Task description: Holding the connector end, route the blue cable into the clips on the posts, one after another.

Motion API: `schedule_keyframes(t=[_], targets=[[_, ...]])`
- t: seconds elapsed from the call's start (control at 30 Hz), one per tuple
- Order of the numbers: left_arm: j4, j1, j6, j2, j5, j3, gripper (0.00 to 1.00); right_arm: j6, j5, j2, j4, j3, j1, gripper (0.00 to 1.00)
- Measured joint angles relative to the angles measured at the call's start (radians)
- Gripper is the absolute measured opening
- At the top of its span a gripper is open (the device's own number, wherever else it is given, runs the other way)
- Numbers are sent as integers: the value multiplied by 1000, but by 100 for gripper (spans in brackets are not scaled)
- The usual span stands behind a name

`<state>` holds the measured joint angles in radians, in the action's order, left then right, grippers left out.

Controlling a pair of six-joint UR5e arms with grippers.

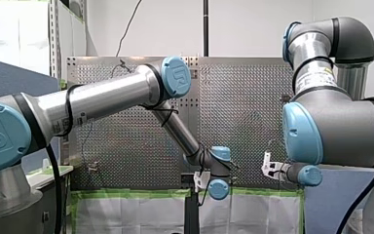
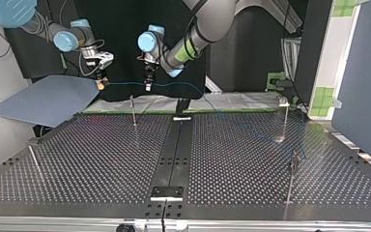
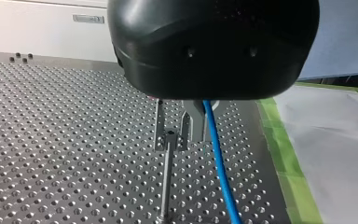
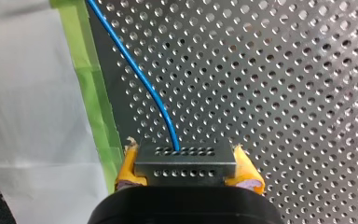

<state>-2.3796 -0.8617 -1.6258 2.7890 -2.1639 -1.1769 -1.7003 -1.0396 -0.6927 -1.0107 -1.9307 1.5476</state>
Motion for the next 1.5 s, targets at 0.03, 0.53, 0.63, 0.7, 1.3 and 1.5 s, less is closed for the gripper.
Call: schedule_keyframes(t=[0.03,0.53,0.63,0.7,1.3,1.5], targets=[[-1,0,0,0,0,3,0,0,4,0,2,4,-5,0],[-3,-4,10,0,3,36,0,21,54,-2,71,58,-16,0],[-2,-9,17,0,10,36,0,33,77,-4,96,73,-20,0],[5,-16,20,0,15,36,0,39,89,-7,113,79,-21,0],[-23,-11,-41,66,30,127,0,38,104,-19,174,86,-19,0],[-19,-15,-50,70,31,133,0,38,103,-19,172,86,-13,0]])
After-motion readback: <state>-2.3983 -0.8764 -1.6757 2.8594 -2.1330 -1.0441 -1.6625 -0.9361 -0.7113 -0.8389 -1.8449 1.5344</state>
